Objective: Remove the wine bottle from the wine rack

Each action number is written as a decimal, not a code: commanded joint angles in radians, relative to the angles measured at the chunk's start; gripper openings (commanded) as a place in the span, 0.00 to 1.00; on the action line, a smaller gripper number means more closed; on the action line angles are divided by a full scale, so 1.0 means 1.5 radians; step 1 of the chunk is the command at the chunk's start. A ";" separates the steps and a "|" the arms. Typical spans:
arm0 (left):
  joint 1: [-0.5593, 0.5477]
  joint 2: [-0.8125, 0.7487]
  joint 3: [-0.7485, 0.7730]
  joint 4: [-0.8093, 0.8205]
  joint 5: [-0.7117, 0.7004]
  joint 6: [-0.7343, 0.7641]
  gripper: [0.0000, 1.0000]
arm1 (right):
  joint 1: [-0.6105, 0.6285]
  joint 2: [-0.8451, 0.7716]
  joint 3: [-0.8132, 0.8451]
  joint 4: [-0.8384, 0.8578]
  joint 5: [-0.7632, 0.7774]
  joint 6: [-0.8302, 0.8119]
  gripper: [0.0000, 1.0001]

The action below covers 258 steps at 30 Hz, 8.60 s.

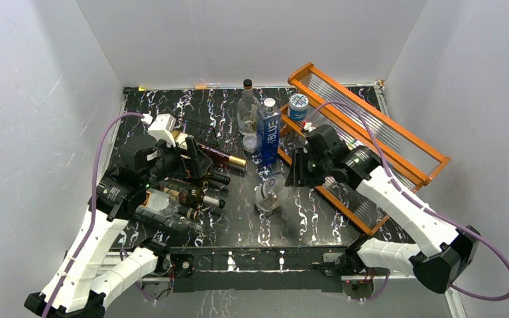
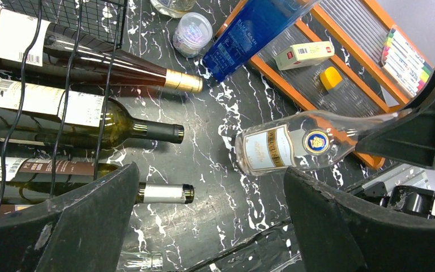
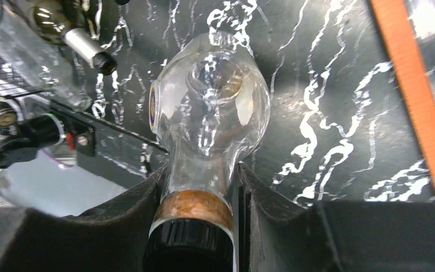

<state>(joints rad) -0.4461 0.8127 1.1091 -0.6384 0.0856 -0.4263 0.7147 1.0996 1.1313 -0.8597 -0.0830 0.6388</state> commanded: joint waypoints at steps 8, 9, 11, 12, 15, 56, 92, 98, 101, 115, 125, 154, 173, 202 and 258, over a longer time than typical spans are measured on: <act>0.003 -0.002 -0.008 0.010 -0.006 0.042 0.98 | -0.003 0.144 0.272 -0.014 0.125 -0.185 0.00; 0.002 -0.002 -0.007 0.010 -0.007 0.044 0.98 | -0.002 0.154 0.280 -0.014 0.142 -0.192 0.00; 0.003 -0.003 -0.008 0.010 -0.008 0.046 0.98 | -0.002 0.171 0.293 -0.010 0.177 -0.209 0.00; 0.003 -0.004 -0.009 0.010 -0.008 0.047 0.98 | -0.001 0.177 0.296 -0.002 0.189 -0.217 0.00; 0.003 -0.008 -0.014 0.013 -0.007 0.047 0.98 | -0.002 0.185 0.286 0.035 0.201 -0.228 0.00; 0.003 -0.001 -0.024 0.024 0.040 -0.016 0.98 | 0.184 0.165 0.169 0.011 0.366 -0.193 0.29; 0.003 -0.001 0.000 -0.006 0.010 0.011 0.98 | 0.054 0.176 0.109 0.419 0.314 -0.273 0.00; 0.003 0.001 -0.004 -0.002 0.012 0.012 0.98 | 0.054 0.161 0.074 0.430 0.305 -0.287 0.00; 0.003 0.003 -0.004 -0.002 0.017 0.008 0.98 | 0.054 0.156 0.060 0.417 0.307 -0.287 0.20; 0.003 0.017 0.002 0.011 0.028 -0.004 0.98 | 0.054 0.079 0.075 0.299 0.329 -0.294 0.98; 0.003 -0.006 0.007 0.004 0.019 -0.018 0.98 | 0.054 -0.027 0.013 0.292 0.235 -0.304 0.98; 0.003 -0.088 0.045 -0.036 -0.076 -0.006 0.98 | 0.319 0.214 0.047 0.516 0.000 -0.042 0.98; 0.003 -0.146 0.051 -0.098 -0.159 0.007 0.98 | 0.341 0.498 0.160 0.711 -0.238 0.059 0.92; 0.003 -0.147 0.076 -0.123 -0.156 0.017 0.98 | 0.321 0.572 0.197 0.797 -0.354 0.138 0.36; 0.003 -0.070 0.078 -0.105 -0.089 0.020 0.98 | 0.237 0.312 -0.036 1.032 -0.329 0.457 0.00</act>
<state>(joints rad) -0.4461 0.6971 1.1957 -0.7910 -0.0517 -0.4168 1.0649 1.6291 1.0458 0.3691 -0.5545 1.2461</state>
